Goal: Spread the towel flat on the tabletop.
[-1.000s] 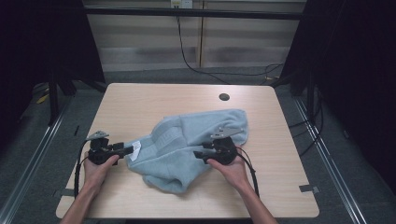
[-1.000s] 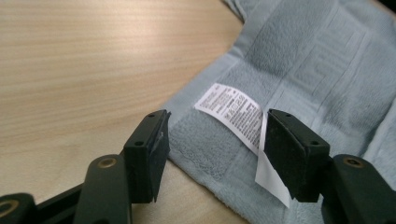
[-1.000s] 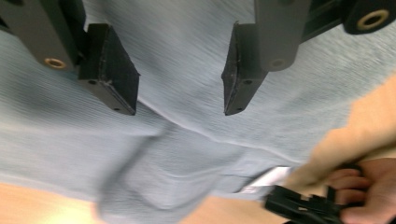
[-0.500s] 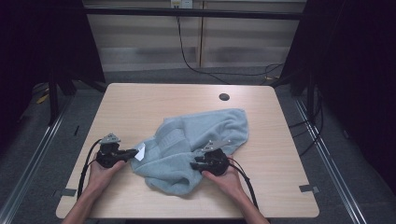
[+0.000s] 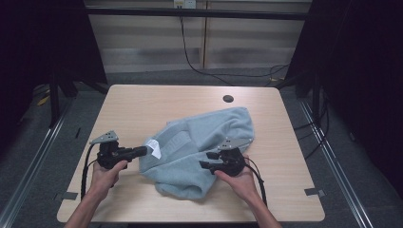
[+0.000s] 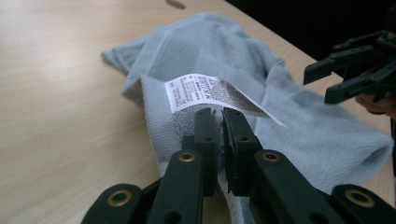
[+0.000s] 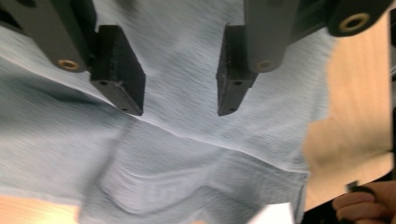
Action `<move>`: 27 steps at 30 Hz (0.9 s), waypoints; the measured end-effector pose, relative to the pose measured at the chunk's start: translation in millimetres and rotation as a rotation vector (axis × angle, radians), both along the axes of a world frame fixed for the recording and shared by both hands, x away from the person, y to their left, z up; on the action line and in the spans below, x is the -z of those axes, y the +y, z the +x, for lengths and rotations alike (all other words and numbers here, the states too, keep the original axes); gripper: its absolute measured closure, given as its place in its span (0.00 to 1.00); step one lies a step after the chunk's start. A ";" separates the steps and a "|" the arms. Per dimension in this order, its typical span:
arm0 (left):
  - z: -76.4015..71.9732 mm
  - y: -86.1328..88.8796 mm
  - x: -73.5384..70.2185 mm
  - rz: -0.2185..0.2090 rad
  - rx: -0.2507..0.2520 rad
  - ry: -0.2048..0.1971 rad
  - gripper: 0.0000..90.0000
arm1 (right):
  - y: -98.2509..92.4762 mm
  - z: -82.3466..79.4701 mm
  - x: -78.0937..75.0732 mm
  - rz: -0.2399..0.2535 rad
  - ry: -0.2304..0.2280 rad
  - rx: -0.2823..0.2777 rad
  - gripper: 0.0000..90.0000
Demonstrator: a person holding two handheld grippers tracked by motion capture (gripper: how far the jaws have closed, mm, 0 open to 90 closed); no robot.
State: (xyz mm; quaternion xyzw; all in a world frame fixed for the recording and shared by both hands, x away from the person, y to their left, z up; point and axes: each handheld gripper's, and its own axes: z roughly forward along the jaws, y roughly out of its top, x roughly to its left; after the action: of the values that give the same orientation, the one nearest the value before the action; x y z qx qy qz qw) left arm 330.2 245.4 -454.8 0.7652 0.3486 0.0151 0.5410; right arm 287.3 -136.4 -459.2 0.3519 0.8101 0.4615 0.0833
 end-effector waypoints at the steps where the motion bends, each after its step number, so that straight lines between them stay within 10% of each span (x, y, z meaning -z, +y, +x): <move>1: -0.4 -2.8 -3.1 -0.015 0.002 -0.006 0.95 | 5.6 -1.2 -1.5 0.000 -0.001 -0.013 0.55; 13: 5.7 -36.9 -33.2 -0.051 0.039 -0.056 0.95 | 87.8 13.1 0.0 0.052 0.018 -0.212 0.42; 21: 11.2 -64.9 -36.0 -0.071 0.060 -0.049 0.95 | 107.8 14.2 -4.9 0.082 0.025 -0.212 0.35; 27: 13.2 -69.9 -34.2 -0.092 0.065 -0.028 0.92 | 91.6 11.6 -5.0 0.061 -0.015 -0.145 0.88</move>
State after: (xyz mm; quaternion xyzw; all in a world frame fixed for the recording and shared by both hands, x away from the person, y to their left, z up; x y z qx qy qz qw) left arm 343.5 175.5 -420.6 0.7504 0.3162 -0.0079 0.5804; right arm 298.8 -44.8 -454.2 0.2910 0.8183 0.4936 0.0449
